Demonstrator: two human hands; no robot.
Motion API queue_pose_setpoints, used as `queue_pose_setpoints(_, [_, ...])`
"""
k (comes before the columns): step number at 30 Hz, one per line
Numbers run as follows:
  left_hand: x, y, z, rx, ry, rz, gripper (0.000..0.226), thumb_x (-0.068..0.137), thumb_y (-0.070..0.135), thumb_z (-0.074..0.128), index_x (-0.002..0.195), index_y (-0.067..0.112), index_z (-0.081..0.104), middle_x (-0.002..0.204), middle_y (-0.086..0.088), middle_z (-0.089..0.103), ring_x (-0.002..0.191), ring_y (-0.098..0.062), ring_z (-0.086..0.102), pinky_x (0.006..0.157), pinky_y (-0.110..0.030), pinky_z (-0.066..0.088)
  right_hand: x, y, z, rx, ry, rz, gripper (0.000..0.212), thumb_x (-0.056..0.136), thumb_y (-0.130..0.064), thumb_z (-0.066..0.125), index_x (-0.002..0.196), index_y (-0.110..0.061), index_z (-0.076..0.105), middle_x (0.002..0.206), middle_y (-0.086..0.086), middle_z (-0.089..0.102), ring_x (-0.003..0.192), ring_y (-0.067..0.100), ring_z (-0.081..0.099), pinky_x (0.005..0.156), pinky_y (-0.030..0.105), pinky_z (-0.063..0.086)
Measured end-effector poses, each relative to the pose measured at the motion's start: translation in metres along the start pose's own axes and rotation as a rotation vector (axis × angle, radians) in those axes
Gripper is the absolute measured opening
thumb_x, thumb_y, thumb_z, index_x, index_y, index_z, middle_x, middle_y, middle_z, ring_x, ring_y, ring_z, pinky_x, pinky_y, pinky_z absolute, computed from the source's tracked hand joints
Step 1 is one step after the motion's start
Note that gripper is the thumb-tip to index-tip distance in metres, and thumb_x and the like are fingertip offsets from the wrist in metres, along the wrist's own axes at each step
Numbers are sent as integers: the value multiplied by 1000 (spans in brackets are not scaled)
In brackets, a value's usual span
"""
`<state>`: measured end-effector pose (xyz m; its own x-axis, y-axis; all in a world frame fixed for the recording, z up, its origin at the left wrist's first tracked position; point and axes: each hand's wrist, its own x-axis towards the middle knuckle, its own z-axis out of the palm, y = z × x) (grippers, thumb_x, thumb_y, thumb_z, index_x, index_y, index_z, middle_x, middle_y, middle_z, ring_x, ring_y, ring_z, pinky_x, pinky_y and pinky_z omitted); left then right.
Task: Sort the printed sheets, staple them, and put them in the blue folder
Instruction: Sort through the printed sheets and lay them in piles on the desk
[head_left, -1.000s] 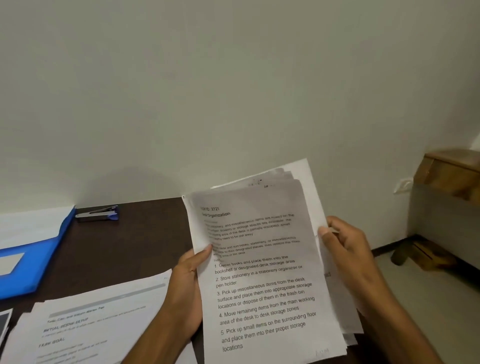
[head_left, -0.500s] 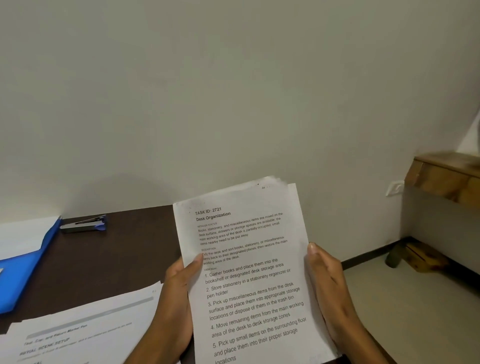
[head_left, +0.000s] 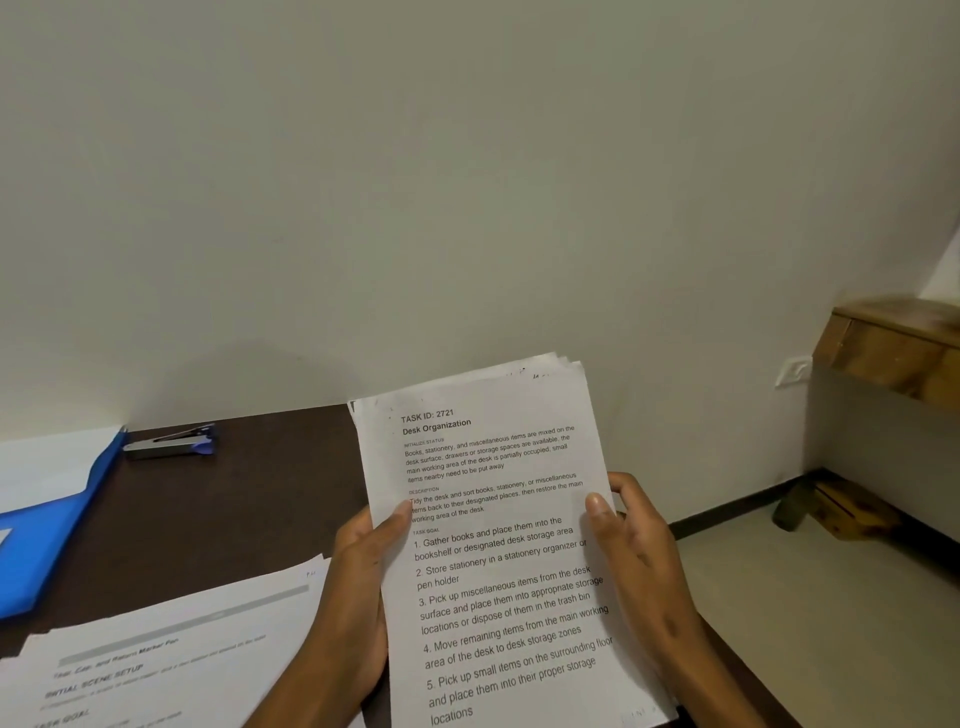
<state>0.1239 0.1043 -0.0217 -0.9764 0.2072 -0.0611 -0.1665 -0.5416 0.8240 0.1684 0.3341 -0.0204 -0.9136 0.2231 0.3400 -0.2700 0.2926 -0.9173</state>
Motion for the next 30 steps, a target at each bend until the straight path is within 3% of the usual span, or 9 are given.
queue_pose_setpoints(3, [-1,0,0,-1,2,-1,28,106,15,51,125,9,70,118,-19,77,103,-39,77,81,-50,66,0,1,0,-10,-9,-6,21,108,-30,50,124,-19,58,111,-3,80,99,19,78,80,36,64])
queue_pose_setpoints(7, [-1,0,-1,-26,16,-12,29,106,14,51,127,7,70,118,-20,77,104,-40,76,80,-51,66,2,5,-1,-92,41,9,31,99,-32,67,127,-29,54,103,-12,80,92,11,79,73,26,62])
queue_pose_setpoints(10, [0,0,-3,-41,14,-19,29,106,14,51,128,8,69,119,-21,76,105,-41,76,81,-53,65,3,11,-6,-138,127,0,42,94,-22,77,128,-34,55,95,-3,78,85,15,77,72,38,65])
queue_pose_setpoints(15, [1,-1,-5,-35,14,-23,30,104,15,54,130,9,69,123,-20,75,110,-42,74,92,-58,61,-1,12,-7,-47,166,-10,41,96,-9,74,125,-34,58,94,5,78,85,25,78,74,54,65])
queue_pose_setpoints(19, [0,0,-5,-53,24,-34,30,103,15,55,130,9,69,122,-21,75,109,-43,74,93,-59,59,-3,8,-6,-32,168,-19,39,97,-6,71,125,-30,57,95,3,80,86,24,80,75,54,65])
queue_pose_setpoints(25, [0,2,-4,-44,54,-24,28,103,12,54,126,9,70,119,-22,76,104,-43,75,89,-57,60,-2,11,-8,-58,160,-41,42,96,-7,72,129,-29,57,95,4,80,87,23,78,79,53,64])
queue_pose_setpoints(30, [-1,2,-2,-68,69,-34,27,103,12,53,123,8,71,116,-22,77,100,-42,77,77,-53,66,-3,9,-9,16,162,-26,39,97,-7,72,127,-28,59,95,7,81,86,29,79,78,59,63])
